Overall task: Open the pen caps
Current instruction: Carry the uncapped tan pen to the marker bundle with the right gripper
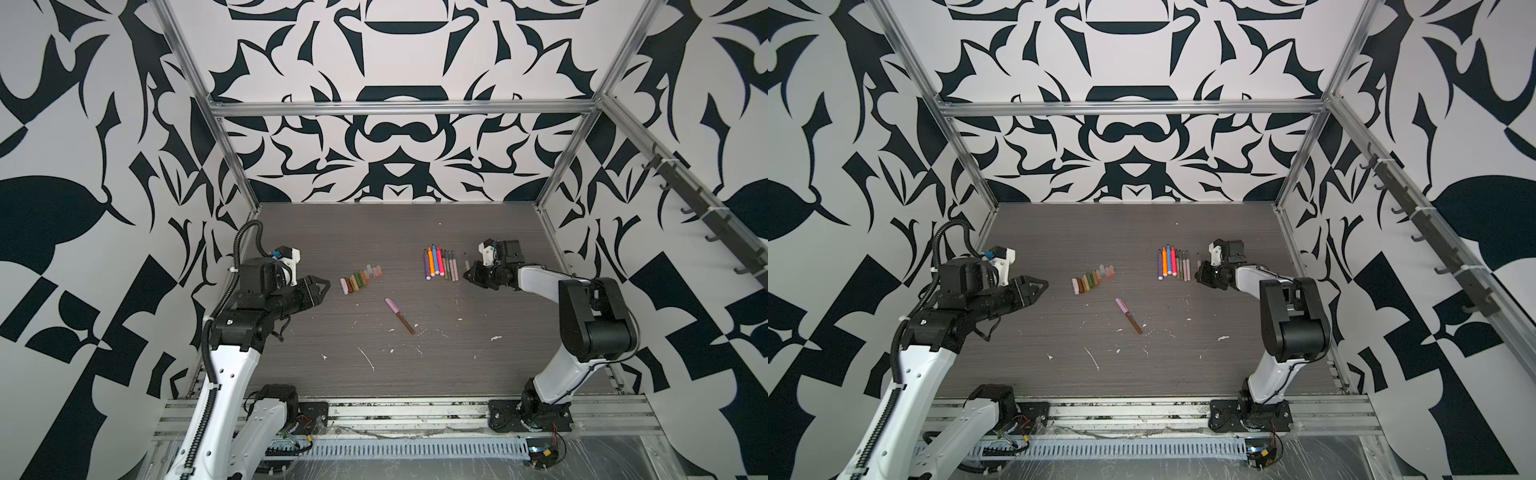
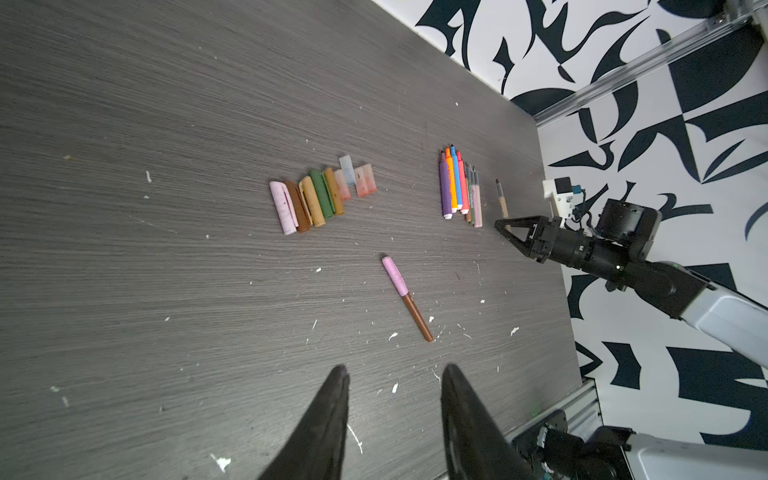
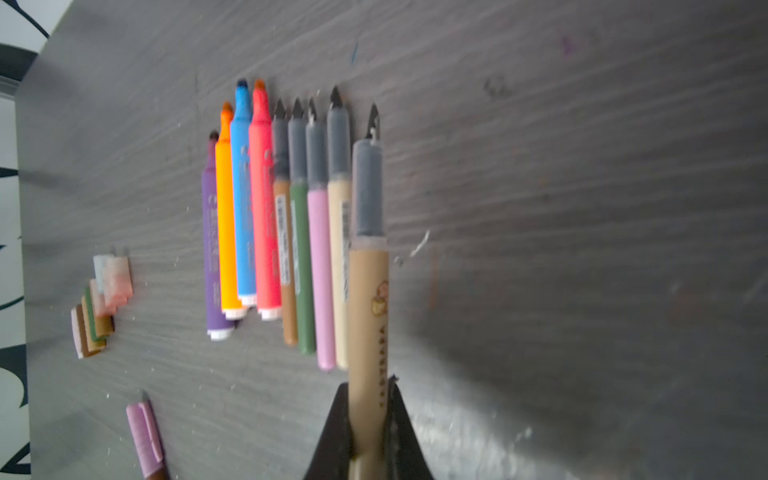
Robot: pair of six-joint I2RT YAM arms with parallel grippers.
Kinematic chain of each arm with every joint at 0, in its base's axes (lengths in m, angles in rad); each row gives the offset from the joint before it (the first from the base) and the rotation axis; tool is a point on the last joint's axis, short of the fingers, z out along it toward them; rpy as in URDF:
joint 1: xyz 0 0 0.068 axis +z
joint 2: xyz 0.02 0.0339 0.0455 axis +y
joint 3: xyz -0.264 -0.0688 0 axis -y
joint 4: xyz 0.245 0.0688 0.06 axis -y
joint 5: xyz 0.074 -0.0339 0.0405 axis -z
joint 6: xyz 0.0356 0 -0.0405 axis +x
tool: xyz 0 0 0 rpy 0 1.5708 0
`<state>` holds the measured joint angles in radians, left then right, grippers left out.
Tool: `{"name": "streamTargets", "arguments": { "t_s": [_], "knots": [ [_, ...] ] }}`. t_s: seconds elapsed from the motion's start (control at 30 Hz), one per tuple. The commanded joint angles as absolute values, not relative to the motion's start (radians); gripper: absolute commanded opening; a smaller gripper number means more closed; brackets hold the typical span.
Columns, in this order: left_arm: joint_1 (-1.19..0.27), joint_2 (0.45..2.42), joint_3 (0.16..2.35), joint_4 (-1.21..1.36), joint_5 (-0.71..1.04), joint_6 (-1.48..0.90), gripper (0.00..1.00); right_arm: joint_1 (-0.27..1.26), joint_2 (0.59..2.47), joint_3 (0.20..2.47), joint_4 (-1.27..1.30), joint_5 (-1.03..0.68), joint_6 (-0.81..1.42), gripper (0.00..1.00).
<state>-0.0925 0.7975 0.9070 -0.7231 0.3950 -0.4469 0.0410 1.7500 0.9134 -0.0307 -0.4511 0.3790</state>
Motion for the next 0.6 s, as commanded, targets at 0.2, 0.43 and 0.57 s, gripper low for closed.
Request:
{"name": "streamTargets", "arguments": {
  "t_s": [0.2, 0.43, 0.57],
  "knots": [
    [-0.083, 0.812, 0.908, -0.738, 0.411, -0.425, 0.39, -0.005, 1.878, 0.942, 0.088, -0.578, 0.406, 0.00],
    [-0.081, 0.805, 0.903, -0.731, 0.404, -0.425, 0.39, -0.005, 1.905, 0.956, 0.080, -0.604, 0.405, 0.00],
    [-0.080, 0.807, 0.904, -0.733, 0.403, -0.425, 0.39, -0.005, 1.908, 0.956, 0.083, -0.612, 0.405, 0.00]
  ]
}}
